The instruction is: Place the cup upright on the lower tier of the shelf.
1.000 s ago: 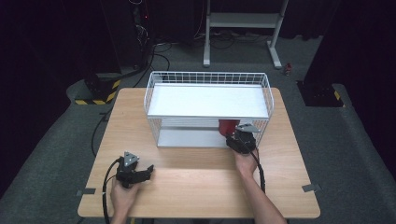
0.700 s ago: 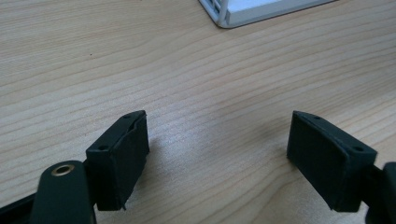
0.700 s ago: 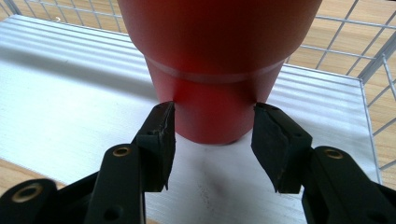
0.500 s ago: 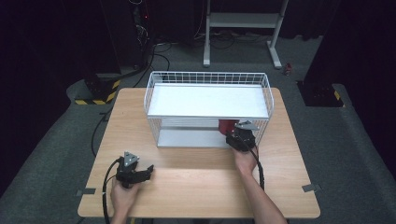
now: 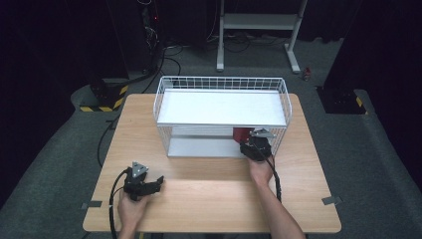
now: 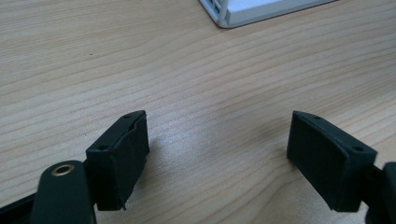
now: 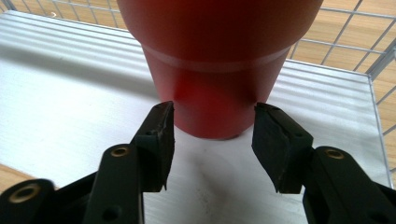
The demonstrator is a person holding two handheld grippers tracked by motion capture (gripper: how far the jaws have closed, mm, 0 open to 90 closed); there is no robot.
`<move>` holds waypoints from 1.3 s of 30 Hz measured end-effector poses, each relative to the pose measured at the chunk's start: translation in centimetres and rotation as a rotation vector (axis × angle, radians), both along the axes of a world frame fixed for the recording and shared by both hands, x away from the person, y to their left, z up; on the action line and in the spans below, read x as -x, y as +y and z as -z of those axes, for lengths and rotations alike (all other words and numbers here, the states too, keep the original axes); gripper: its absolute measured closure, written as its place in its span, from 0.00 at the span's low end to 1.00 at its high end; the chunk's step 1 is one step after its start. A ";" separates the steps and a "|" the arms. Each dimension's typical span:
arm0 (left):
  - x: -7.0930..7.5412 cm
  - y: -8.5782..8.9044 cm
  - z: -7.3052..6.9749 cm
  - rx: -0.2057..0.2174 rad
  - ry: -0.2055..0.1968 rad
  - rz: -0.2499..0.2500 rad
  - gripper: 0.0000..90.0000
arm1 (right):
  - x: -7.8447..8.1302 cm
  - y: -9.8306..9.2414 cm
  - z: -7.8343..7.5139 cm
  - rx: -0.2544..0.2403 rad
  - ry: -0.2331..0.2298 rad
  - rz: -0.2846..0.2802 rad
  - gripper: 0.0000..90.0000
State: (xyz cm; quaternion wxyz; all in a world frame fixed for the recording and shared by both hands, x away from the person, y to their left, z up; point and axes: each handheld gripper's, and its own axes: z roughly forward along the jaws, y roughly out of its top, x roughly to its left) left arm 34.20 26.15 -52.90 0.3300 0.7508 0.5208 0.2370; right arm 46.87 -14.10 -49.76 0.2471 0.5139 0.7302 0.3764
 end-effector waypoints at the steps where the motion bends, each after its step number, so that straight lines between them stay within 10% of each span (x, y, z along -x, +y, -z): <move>1: 0.0 0.0 0.0 0.000 0.000 -0.001 0.23 | 0.0 0.0 -0.1 0.004 -0.002 -0.004 0.53; 39: 0.0 0.0 0.0 -0.001 -0.001 -0.002 0.23 | 5.3 -3.6 -2.7 -0.115 -0.063 -0.120 0.42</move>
